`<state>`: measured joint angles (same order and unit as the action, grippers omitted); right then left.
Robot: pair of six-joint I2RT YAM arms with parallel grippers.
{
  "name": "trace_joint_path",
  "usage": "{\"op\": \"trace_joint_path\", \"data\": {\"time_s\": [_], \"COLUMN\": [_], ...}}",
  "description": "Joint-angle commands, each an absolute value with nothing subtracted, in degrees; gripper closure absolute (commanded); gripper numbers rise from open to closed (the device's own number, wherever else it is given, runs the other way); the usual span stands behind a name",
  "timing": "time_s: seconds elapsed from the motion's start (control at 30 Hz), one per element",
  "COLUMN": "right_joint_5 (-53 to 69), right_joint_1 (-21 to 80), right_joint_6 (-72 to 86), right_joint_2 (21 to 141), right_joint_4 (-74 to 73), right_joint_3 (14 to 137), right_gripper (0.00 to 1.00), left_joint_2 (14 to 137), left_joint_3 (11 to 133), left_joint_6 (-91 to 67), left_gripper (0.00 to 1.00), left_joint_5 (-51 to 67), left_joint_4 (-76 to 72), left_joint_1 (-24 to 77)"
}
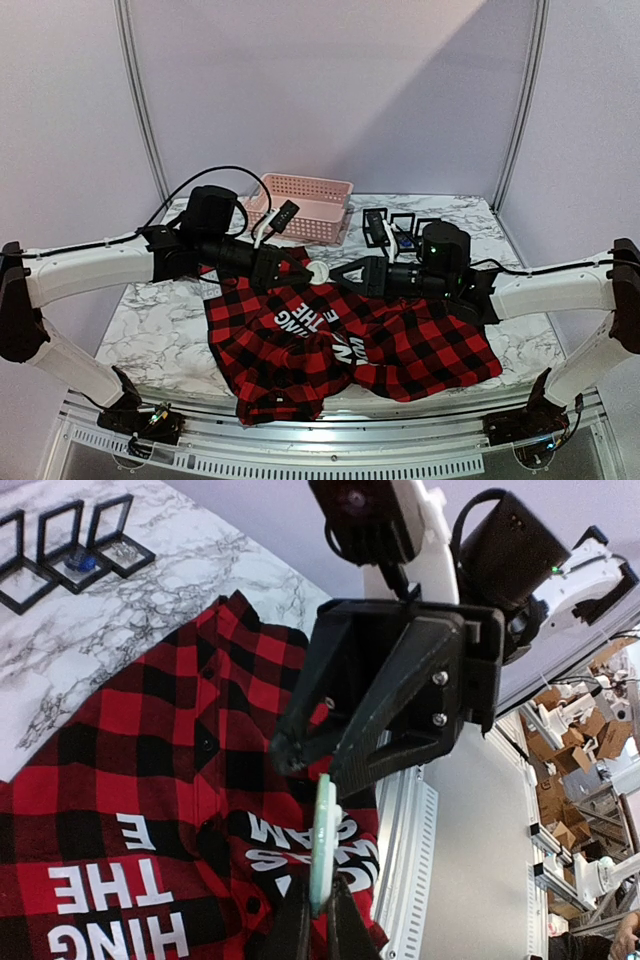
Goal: Remove the brooch from the garment
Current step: Close the brooch at the center of the board, then pass from the left arm to the right
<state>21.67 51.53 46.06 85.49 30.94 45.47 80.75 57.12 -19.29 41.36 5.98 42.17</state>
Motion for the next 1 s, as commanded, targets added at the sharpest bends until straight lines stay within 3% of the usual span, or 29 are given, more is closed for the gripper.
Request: {"op": "trace_joint_path", "data": {"time_s": [0.0,0.17,0.67,0.97], "right_joint_5": [24.87,25.96,33.37,34.80], "right_joint_1": [51.37,51.41,49.65,49.61], "right_joint_6": [40.83,38.56,38.85,39.02], "right_joint_2": [83.09,81.36,82.70,84.60], "right_joint_4": [32.39,31.99,31.21,32.35], "right_joint_3": [44.62,44.47,45.50,46.76], "right_gripper": [0.70,0.64,0.63,0.73], "left_joint_2": [81.30,81.47,80.23,80.54], "left_joint_3": [57.84,57.97,56.35,56.33], "left_joint_6": [-18.21,-18.28,-20.26,-20.24], "left_gripper": [1.00,1.00,1.00,1.00], "left_joint_5": [41.66,41.96,49.60,50.62], "left_joint_4": [8.57,8.59,2.47,2.27], "left_joint_1": [41.66,41.55,41.96,42.72]}}
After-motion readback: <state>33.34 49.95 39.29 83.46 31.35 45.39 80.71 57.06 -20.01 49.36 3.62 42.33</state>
